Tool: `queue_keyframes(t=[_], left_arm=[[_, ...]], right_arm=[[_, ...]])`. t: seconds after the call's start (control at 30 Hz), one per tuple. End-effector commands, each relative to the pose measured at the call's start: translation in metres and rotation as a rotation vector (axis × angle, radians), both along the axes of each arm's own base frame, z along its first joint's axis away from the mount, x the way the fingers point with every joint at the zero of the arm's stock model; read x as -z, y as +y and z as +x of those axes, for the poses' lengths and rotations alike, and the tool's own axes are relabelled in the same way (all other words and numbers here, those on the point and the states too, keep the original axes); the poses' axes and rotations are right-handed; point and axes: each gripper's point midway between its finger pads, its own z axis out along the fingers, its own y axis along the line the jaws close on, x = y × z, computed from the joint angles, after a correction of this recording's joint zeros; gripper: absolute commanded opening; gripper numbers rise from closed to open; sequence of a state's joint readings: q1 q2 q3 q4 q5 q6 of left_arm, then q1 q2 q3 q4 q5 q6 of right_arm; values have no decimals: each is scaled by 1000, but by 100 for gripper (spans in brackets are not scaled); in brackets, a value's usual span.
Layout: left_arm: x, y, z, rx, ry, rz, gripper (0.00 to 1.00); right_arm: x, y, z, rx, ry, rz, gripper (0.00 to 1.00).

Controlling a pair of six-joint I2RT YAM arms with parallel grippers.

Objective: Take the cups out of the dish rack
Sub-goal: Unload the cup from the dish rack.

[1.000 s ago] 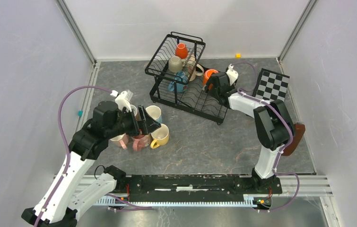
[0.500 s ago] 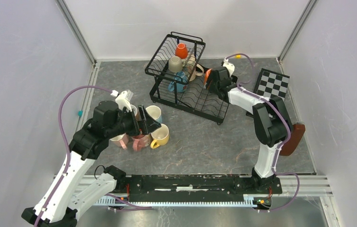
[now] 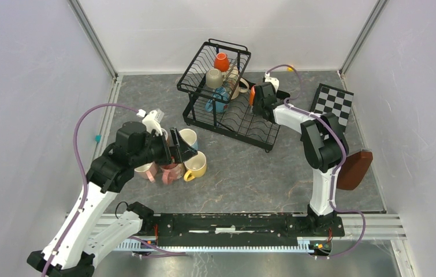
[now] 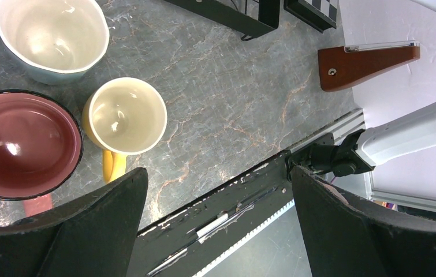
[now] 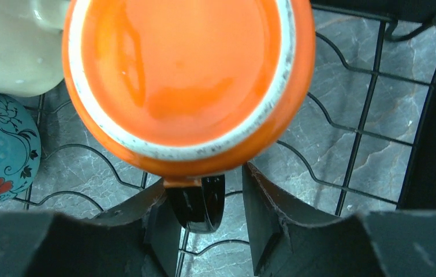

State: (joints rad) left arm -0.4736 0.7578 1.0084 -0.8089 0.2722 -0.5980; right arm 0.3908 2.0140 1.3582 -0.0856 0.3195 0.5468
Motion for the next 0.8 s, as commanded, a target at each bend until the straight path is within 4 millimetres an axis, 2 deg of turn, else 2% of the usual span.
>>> queue_keyframes(t=[0.0,0.17,0.3,0.4,0.7,0.77], left_arm=[[-12,-5,3,26,-46,-19,100],[-11,-6,4,26,-40,-19,100],[-9,-7,4,24,-32,-21,100],[-9,-9,5,26,-32,-36,100],[-11,-17,10,9,-24,-106,100],[-11,-19,12,2,-21,-121,100]], right_arm=[[-16,2,18,-19,-51,-53,45],[-11,-1,18,-22,-43,-84,34],[-14,-4,17,-28,-41,-109,16],[-27,-6,14,-30,-62,-108,0],[-87,-10,4,-57,-151,-93,0],[-95,-10,1,-68,-155,-89,0]])
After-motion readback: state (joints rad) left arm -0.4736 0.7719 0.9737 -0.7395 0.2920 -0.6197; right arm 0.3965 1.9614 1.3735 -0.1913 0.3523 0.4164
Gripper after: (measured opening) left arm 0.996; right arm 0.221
